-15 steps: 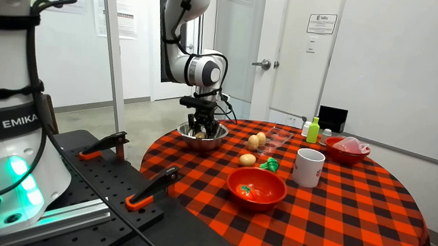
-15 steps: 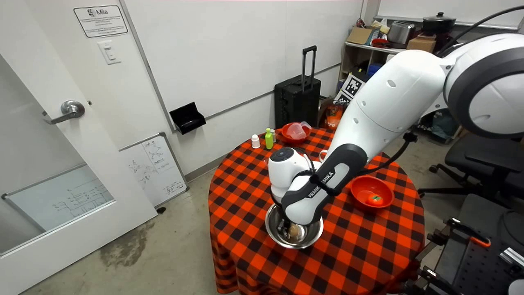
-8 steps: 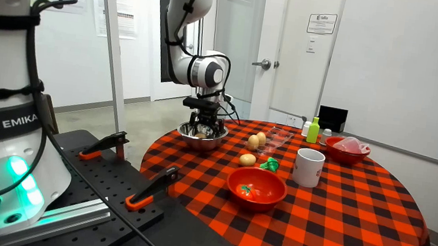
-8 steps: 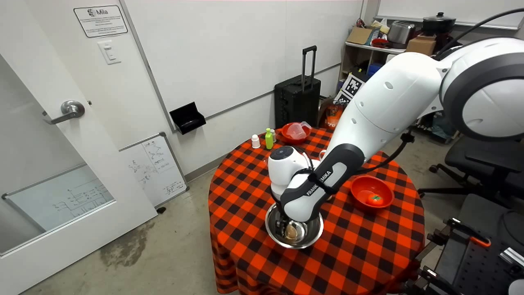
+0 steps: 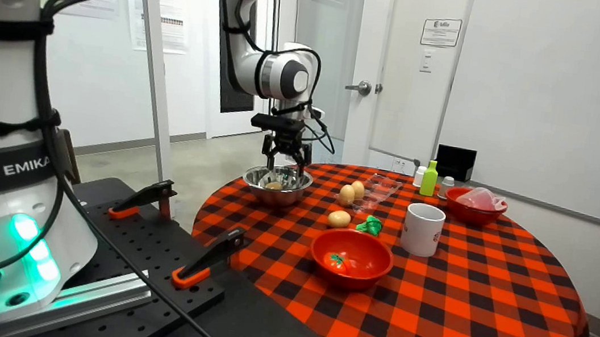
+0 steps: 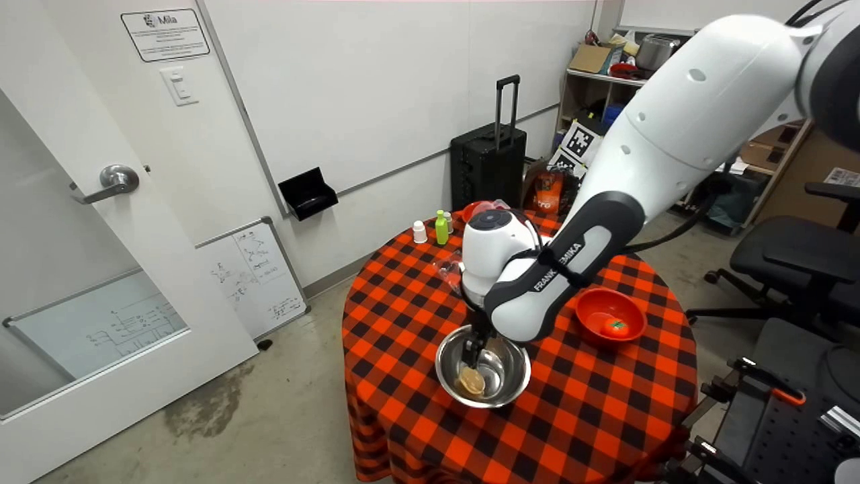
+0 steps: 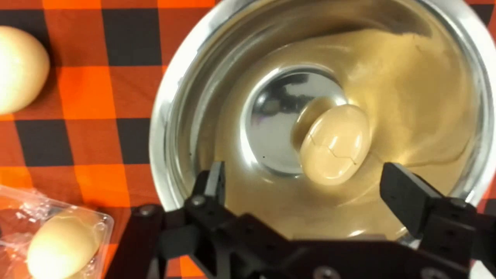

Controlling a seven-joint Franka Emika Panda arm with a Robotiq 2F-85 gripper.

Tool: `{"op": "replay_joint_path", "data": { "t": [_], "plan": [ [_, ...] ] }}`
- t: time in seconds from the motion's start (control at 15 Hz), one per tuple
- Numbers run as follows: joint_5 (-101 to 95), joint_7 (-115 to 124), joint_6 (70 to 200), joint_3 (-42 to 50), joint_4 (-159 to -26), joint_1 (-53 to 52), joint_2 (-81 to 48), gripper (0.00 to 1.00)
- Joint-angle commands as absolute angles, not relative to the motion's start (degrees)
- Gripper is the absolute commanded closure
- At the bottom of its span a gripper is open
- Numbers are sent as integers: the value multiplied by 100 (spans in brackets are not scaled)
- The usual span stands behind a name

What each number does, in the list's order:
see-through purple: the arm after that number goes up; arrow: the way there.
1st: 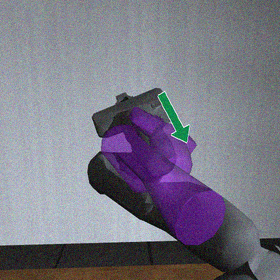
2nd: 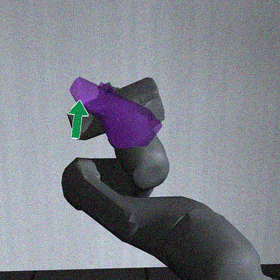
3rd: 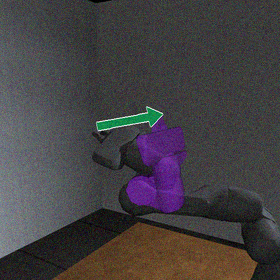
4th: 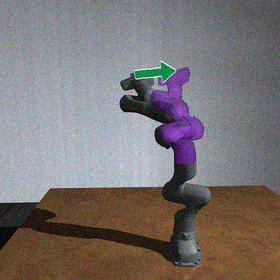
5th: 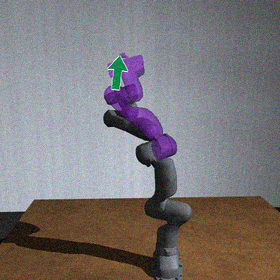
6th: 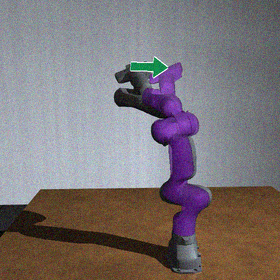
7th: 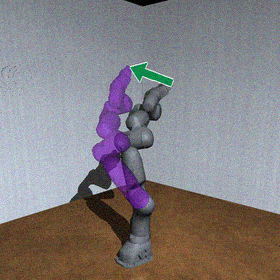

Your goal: Pick one egg from the table and put it in the silver bowl

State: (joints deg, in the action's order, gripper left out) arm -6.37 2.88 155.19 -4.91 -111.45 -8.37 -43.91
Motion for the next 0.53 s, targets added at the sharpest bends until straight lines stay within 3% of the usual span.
{"op": "replay_joint_path", "data": {
  "t": [0.0, 0.47],
  "plan": [
    [-291, -168, 16059, -874, -12500, -338, -3237, 0],
    [193, -447, 16425, -1030, -13749, 244, -2148, 0]
  ]
}}
